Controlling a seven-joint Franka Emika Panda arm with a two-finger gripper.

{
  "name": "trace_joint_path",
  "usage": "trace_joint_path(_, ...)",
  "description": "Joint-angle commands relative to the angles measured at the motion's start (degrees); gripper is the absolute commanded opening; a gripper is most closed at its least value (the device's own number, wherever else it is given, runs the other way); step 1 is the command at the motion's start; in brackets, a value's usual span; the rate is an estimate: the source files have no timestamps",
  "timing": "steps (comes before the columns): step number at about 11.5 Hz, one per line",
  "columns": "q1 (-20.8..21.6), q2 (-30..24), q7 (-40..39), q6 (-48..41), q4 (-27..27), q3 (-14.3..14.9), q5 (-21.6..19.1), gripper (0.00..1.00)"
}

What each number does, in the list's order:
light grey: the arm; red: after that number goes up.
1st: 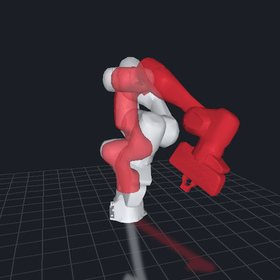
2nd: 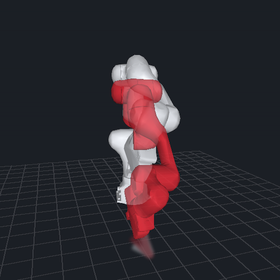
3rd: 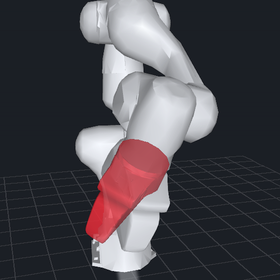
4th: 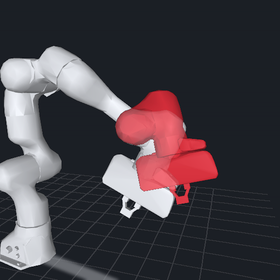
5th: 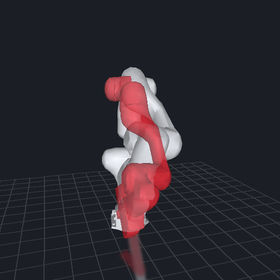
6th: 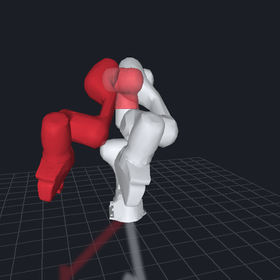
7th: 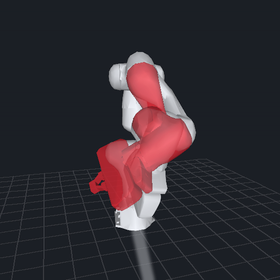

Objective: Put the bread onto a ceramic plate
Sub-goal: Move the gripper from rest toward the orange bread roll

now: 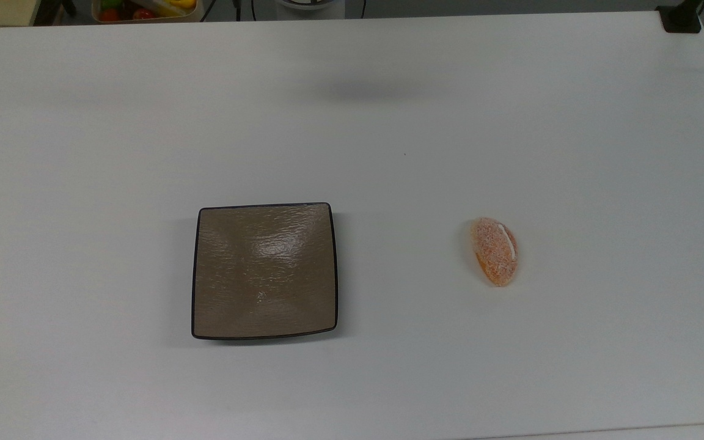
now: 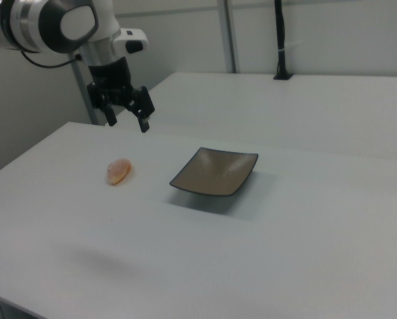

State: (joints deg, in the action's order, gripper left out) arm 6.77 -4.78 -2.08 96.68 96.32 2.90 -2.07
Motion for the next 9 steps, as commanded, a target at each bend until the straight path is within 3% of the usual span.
trace_joint_path(1, -0.1, 0.4, -1.3, 0.6, 0.0, -0.5, -1.2, 1.0)
trace_joint_path(6, 1.7, 2.4, -1.0, 1.0, -1.0, -1.2, -1.3, 1.0)
trace_joint_path(9, 4.9, 7.5, 0.3, 0.8, -8.1, -1.3, -1.6, 1.0)
